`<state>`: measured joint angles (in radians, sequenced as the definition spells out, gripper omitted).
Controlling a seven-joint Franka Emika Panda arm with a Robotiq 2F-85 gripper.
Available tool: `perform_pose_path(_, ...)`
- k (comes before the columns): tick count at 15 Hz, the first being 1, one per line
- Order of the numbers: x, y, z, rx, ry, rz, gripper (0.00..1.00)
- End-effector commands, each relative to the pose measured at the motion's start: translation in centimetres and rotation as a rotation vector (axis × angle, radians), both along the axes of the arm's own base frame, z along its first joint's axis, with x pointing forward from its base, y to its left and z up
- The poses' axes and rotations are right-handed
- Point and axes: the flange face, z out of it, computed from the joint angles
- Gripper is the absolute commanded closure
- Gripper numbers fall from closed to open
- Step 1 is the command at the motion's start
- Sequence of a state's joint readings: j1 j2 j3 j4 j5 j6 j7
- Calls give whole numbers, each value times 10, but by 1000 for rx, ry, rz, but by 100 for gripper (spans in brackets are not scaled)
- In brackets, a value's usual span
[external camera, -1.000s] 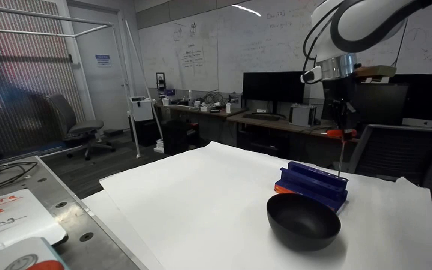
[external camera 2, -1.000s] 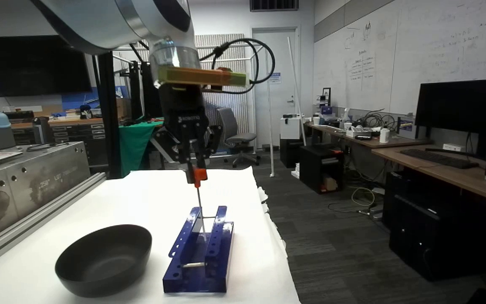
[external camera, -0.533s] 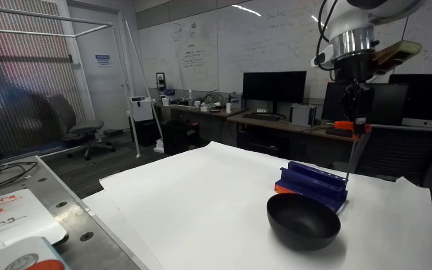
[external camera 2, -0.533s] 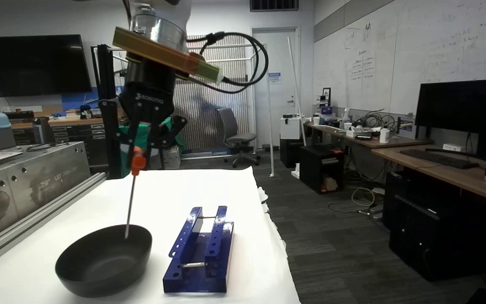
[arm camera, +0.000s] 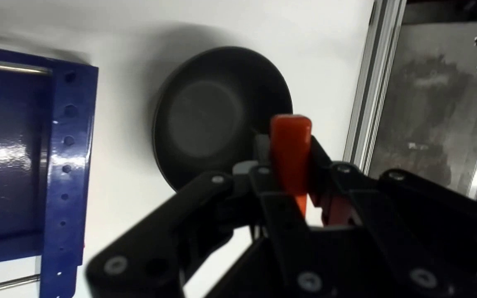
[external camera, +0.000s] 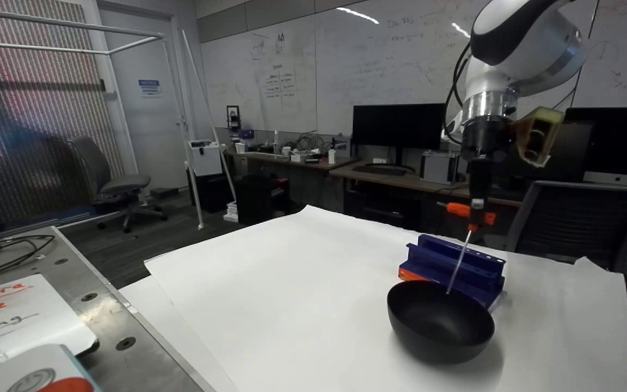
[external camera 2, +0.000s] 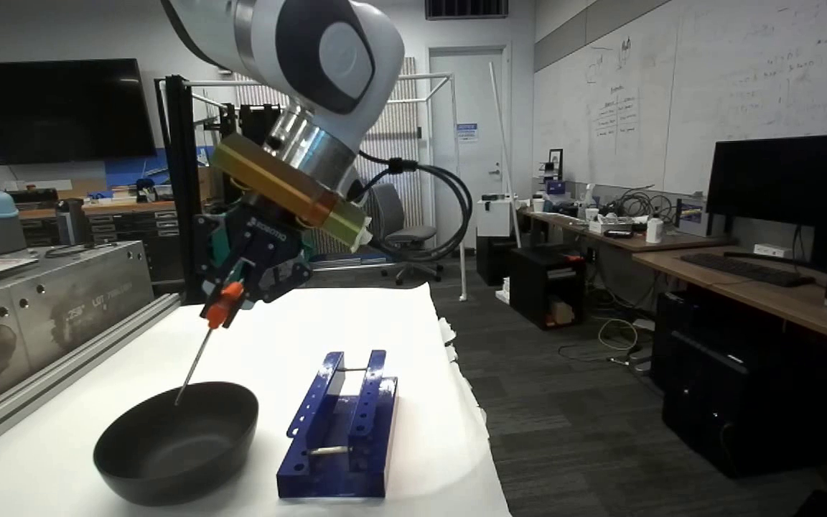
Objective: Put the metal object with the orange handle in the black bowl
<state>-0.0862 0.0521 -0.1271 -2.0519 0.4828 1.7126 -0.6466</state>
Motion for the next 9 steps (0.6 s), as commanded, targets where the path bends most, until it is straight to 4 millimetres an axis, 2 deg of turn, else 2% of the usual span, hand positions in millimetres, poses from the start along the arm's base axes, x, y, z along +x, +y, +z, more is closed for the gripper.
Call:
perform_pose_path(1,21,15,-33,22,-1,-121,87)
perform_pose_path(5,30,32,-88,-50,66,-159,87)
perform_pose_path(8,31,40,-116,-68,119,-168,86)
perform_pose_path(9,31,42,-117,-66,130,-164,84)
